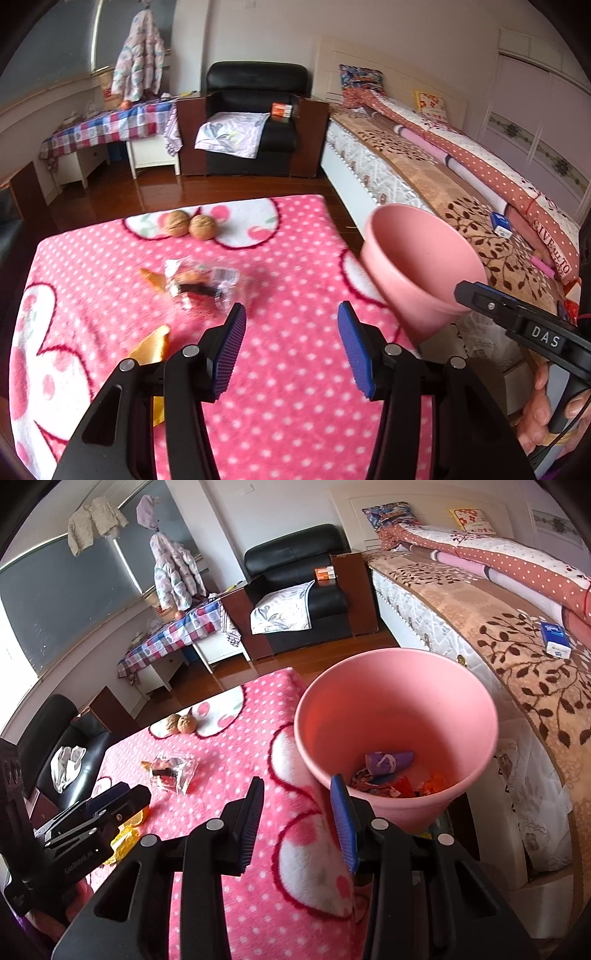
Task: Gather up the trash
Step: 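Move both tools back over the table toward the remaining trash, then grasp the gold foil with the left gripper while the right gripper grasps the clear wrapper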
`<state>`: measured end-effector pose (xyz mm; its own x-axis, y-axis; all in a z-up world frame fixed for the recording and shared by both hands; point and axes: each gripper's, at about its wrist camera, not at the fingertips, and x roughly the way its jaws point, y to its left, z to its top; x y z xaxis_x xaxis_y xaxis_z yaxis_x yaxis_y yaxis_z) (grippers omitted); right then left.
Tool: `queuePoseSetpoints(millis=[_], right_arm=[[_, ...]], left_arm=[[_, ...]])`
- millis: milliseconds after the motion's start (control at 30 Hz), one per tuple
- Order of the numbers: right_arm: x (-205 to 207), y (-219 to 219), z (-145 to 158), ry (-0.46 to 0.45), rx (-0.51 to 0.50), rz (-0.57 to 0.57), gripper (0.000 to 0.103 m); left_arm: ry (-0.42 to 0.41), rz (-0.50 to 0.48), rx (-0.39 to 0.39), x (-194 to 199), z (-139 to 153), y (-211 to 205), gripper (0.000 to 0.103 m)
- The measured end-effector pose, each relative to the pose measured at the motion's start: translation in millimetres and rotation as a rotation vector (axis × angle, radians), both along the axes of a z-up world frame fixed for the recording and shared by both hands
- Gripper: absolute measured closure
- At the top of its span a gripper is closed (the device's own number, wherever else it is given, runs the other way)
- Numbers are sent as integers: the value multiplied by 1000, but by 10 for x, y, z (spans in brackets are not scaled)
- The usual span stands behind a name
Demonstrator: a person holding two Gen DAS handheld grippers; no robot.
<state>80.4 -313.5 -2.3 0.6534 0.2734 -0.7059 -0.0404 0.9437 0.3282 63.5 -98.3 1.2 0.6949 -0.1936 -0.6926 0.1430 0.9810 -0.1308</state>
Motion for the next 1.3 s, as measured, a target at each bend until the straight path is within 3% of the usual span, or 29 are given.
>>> queuePoseSetpoints(millis=[433, 667, 967, 1100, 1233, 1300], right_arm=[[34, 291, -62, 15, -12, 87, 65], [89, 468, -138, 34, -28, 136, 65], [182, 634, -204, 53, -38, 184, 65], [252, 744, -234, 64, -40, 213, 65], [336, 907, -234, 63, -37, 255, 65], [390, 1004, -237, 60, -31, 283, 65]], left_arm=[[20, 186, -14, -159, -127, 856, 53], [79, 282, -21, -88, -361, 1265, 65], [172, 261, -53, 85, -649, 1325, 65], [195, 232, -24, 151, -764, 1235, 65], [197, 236, -18, 185, -806, 1229, 89], [195, 223, -43, 177, -796, 1266, 95]])
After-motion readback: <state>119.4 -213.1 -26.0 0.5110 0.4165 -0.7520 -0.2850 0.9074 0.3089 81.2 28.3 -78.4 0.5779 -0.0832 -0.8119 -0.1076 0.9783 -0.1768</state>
